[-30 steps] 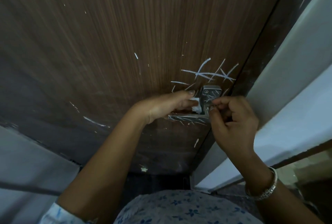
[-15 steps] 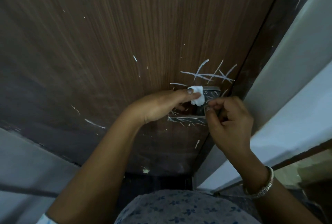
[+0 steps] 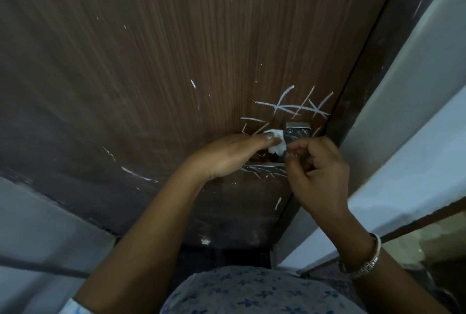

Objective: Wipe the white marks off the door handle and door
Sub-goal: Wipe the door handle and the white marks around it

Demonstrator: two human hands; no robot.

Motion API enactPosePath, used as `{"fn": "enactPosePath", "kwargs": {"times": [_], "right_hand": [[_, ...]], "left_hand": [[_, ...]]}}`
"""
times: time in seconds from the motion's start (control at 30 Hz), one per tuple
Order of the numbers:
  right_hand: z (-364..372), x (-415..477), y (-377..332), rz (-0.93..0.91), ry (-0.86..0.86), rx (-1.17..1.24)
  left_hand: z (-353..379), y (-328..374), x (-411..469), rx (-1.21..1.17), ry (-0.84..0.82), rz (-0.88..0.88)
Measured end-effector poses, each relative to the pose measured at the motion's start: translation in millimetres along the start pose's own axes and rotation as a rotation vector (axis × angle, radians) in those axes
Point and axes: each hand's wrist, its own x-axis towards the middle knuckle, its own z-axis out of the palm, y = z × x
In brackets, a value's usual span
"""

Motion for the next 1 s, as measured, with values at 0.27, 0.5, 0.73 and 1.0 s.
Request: {"fn": "enactPosePath", "kwargs": {"times": [0.27, 0.5, 0.73, 1.0], "right_hand": [[-2.4, 5.8, -9.7, -0.048, 0.018, -0.037], [-13.9, -6.8, -8.1, -0.06, 0.107, -0.015], [-21.0, -65.0, 2.9, 0.043, 0.177, 0.087], [-9.9, -92.5, 28.6, 0.11, 0.161, 0.178]], "left_hand": [[-5.1, 18.4, -16.4, -0.011, -0.006, 0.113], [6.1, 32.1, -34.2, -0.135, -0.071, 0.359], [13.6, 6.5, -36.8, -0.154, 0.293, 0.443], [39.8, -23.3, -34.6, -0.125, 0.775, 0.494]]}}
